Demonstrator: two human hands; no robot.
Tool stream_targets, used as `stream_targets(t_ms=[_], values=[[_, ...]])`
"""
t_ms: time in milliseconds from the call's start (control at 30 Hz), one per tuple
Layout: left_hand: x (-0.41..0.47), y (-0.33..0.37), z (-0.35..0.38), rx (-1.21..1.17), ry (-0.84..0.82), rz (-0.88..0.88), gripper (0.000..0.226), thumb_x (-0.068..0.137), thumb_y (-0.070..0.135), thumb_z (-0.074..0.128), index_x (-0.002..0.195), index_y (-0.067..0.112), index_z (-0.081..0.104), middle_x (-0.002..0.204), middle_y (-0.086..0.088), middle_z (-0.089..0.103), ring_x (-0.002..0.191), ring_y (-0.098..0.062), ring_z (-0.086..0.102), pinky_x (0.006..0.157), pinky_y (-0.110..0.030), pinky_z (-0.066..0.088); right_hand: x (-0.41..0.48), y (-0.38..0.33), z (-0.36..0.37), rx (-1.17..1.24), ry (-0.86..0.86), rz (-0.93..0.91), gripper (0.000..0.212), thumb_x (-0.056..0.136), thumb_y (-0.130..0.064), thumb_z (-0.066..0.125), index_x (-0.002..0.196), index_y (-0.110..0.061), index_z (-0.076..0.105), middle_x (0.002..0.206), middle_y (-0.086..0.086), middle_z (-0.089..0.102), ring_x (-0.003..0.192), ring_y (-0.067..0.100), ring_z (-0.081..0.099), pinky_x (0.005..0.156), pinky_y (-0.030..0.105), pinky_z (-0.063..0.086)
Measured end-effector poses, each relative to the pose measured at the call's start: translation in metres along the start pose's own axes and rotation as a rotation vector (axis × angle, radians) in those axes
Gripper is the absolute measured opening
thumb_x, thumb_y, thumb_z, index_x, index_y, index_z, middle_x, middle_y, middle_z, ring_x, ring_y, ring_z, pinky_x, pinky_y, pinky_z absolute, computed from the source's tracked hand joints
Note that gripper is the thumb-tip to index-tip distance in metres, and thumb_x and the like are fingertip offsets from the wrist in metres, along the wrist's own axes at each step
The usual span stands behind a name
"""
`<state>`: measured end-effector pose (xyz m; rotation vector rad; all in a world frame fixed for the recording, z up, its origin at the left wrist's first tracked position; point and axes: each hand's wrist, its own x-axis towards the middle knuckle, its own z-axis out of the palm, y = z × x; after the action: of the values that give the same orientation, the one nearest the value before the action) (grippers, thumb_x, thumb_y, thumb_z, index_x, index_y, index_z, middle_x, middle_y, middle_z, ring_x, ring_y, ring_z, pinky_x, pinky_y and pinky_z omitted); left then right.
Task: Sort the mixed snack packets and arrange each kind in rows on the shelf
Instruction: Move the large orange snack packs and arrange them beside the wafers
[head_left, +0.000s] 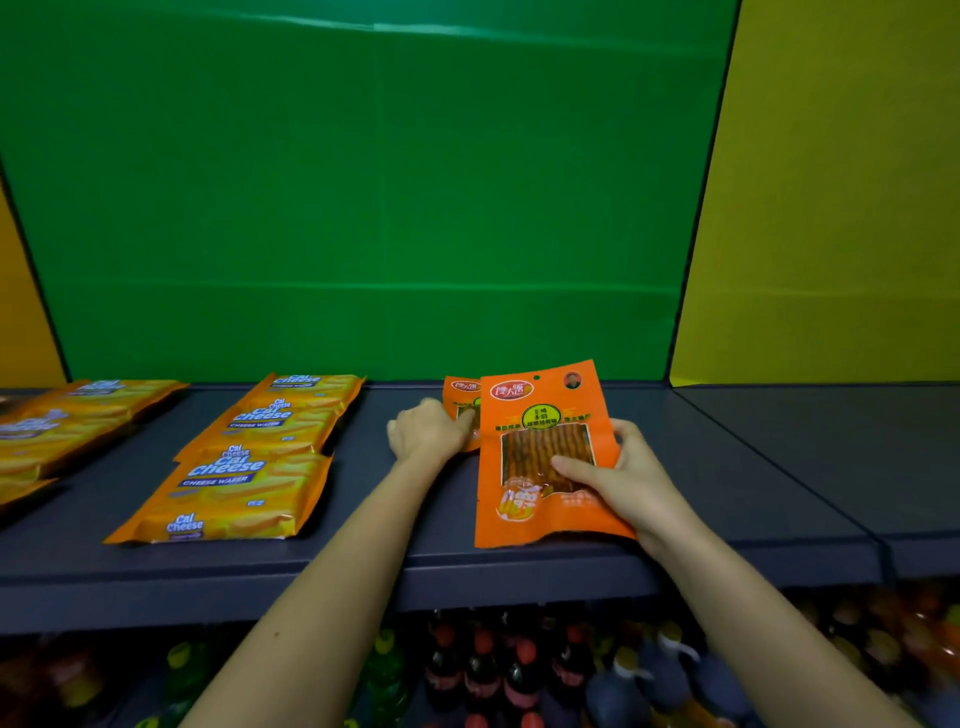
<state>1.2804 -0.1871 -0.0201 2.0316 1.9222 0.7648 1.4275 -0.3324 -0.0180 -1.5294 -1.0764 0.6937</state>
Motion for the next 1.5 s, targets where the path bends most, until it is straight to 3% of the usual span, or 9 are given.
stream_targets(t_ms=[167, 267, 400, 633, 833, 1000, 1133, 1267, 1500], values=[[-0.010, -0.010, -0.034, -0.020, 0.129, 0.130, 0.040, 0.095, 0.031, 0.038, 0.113, 0.000, 0.056, 0.124, -0.022, 0.058, 0.118, -0.036, 0.050, 0.094, -0.039, 0.039, 0.003, -0.015, 0.017, 0.091, -0.054, -0.024, 0.056, 0.074, -0.016, 0.077, 0.116, -0.022, 0.040, 0.114, 0.003, 0.062, 0.104, 0.020, 0.061, 0.092, 0.038, 0.050], [-0.021, -0.019, -0.060, -0.034, 0.262, 0.261, 0.028, 0.093, 0.020, 0.042, 0.104, 0.002, 0.059, 0.111, -0.022, 0.064, 0.105, -0.039, 0.057, 0.083, -0.042, 0.044, 0.003, -0.013, 0.032, -0.115, -0.044, -0.061, 0.056, 0.077, -0.019, 0.074, 0.122, -0.017, 0.040, 0.120, 0.004, 0.060, 0.110, 0.022, 0.057, 0.093, 0.034, 0.045], [-0.037, -0.032, -0.084, 0.156, 0.350, 0.319, 0.026, 0.093, 0.023, 0.043, 0.103, 0.007, 0.060, 0.107, -0.019, 0.065, 0.099, -0.038, 0.058, 0.076, -0.039, 0.044, 0.002, -0.002, 0.035, -0.530, -0.010, -0.083, 0.062, 0.080, -0.035, 0.069, 0.126, -0.006, 0.040, 0.126, 0.010, 0.056, 0.120, 0.030, 0.050, 0.096, 0.035, 0.040], [-0.060, -0.067, -0.106, 0.317, 0.394, 0.354, 0.027, 0.093, 0.032, 0.044, 0.101, 0.012, 0.060, 0.105, -0.011, 0.067, 0.100, -0.034, 0.059, 0.074, -0.037, 0.043, 0.000, -0.002, 0.027, -0.834, -0.024, -0.208, 0.068, 0.085, -0.051, 0.055, 0.137, -0.011, 0.036, 0.137, 0.011, 0.036, 0.128, 0.029, 0.034, 0.105, 0.039, 0.031], [-0.090, -0.128, -0.136, 0.338, 0.505, 0.433, 0.032, 0.087, 0.035, 0.043, 0.101, 0.011, 0.059, 0.095, -0.007, 0.070, 0.087, -0.033, 0.066, 0.064, -0.035, 0.046, 0.004, -0.044, 0.045, -0.829, -0.093, -0.541, 0.042, 0.095, -0.036, 0.045, 0.133, -0.019, 0.045, 0.136, 0.001, 0.046, 0.124, 0.022, 0.045, 0.098, 0.037, 0.040], [-0.128, -0.203, -0.189, 0.442, 0.540, 0.311, 0.041, 0.080, 0.040, 0.039, 0.095, 0.009, 0.061, 0.088, -0.012, 0.070, 0.077, -0.035, 0.066, 0.056, -0.034, 0.047, -0.010, -0.077, 0.100, -0.815, -0.147, -0.792, 0.034, 0.095, -0.029, 0.045, 0.127, -0.022, 0.050, 0.130, -0.001, 0.052, 0.122, 0.020, 0.047, 0.096, 0.032, 0.038], [-0.171, -0.270, -0.233, 0.512, 0.556, 0.142, 0.024, 0.083, 0.032, 0.051, 0.090, 0.012, 0.063, 0.085, -0.006, 0.071, 0.077, -0.029, 0.068, 0.058, -0.032, 0.048, -0.037, -0.094, 0.162, -0.738, -0.223, -0.921, 0.029, 0.093, -0.030, 0.047, 0.120, -0.024, 0.054, 0.123, -0.004, 0.057, 0.118, 0.019, 0.050, 0.092, 0.033, 0.041], [-0.216, -0.342, -0.274, 0.630, 0.570, -0.024, 0.020, 0.077, 0.029, 0.056, 0.073, 0.010, 0.061, 0.066, -0.009, 0.067, 0.059, -0.033, 0.066, 0.047, -0.028, 0.042, -0.073, -0.113, 0.232, -0.655, -0.321, -1.007, 0.026, 0.092, -0.030, 0.050, 0.116, -0.025, 0.057, 0.119, -0.009, 0.059, 0.118, 0.016, 0.052, 0.092, 0.031, 0.041], [-0.268, -0.466, -0.352, 0.689, 0.530, -0.208, 0.019, 0.085, 0.031, 0.060, 0.087, 0.013, 0.065, 0.084, -0.009, 0.070, 0.077, -0.032, 0.066, 0.059, -0.034, 0.047, -0.141, -0.133, 0.361, -0.586, -0.430, -1.067, 0.021, 0.090, -0.033, 0.053, 0.108, -0.029, 0.061, 0.115, -0.012, 0.062, 0.114, 0.013, 0.054, 0.084, 0.030, 0.045]])
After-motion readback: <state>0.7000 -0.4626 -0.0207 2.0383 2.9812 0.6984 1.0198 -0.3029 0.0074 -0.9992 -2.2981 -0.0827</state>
